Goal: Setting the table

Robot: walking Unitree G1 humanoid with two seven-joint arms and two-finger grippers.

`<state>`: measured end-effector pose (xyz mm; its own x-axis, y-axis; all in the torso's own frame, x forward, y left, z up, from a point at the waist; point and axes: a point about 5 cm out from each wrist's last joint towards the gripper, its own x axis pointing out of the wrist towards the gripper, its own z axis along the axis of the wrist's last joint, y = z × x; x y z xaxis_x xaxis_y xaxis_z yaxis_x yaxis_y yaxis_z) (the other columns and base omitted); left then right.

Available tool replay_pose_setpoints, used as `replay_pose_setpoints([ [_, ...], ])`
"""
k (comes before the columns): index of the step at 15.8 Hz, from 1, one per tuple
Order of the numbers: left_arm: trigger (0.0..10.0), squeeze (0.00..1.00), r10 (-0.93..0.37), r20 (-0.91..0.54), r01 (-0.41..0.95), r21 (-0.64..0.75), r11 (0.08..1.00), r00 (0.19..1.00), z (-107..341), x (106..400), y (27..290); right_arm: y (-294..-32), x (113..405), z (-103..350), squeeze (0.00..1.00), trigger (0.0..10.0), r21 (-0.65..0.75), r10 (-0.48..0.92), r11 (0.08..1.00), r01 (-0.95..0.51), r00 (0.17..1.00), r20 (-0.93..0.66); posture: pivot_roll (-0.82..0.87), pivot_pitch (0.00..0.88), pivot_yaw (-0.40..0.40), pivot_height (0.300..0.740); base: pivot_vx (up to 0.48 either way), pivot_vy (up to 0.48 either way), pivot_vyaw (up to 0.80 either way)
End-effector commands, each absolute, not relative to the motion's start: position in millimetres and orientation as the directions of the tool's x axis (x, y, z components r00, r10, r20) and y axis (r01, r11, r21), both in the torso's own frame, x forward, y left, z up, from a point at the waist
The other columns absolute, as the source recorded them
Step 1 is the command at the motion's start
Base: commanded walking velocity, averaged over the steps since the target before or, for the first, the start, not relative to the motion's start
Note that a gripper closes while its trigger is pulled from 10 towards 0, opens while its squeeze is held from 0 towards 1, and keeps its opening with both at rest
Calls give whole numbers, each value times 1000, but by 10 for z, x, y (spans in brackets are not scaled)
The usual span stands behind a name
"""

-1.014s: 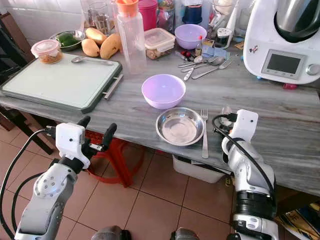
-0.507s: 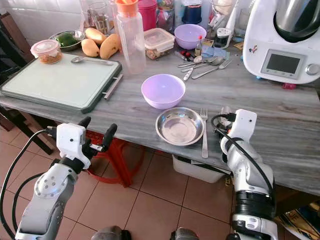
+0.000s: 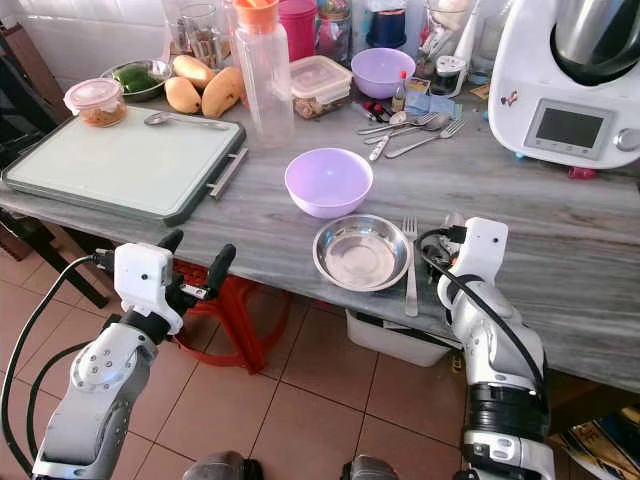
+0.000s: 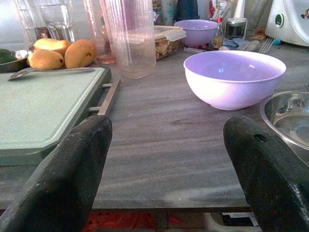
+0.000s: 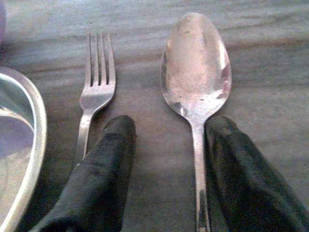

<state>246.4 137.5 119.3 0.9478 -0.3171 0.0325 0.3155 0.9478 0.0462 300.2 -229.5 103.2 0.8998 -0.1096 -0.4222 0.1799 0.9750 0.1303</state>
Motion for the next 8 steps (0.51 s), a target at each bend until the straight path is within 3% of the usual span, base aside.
replay_pose_setpoints([
  [1,10000,0,-314,28,312,58,948,949,1186,2476,1374,-2332,2923,887,1000,10000,111,-126,972,205,862,-491,17,33,63,740,0,0,0],
  [8,10000,0,-316,35,314,59,948,948,1189,2486,1365,-2385,2887,946,1000,10000,97,-156,969,227,867,-473,13,20,63,740,0,0,0],
])
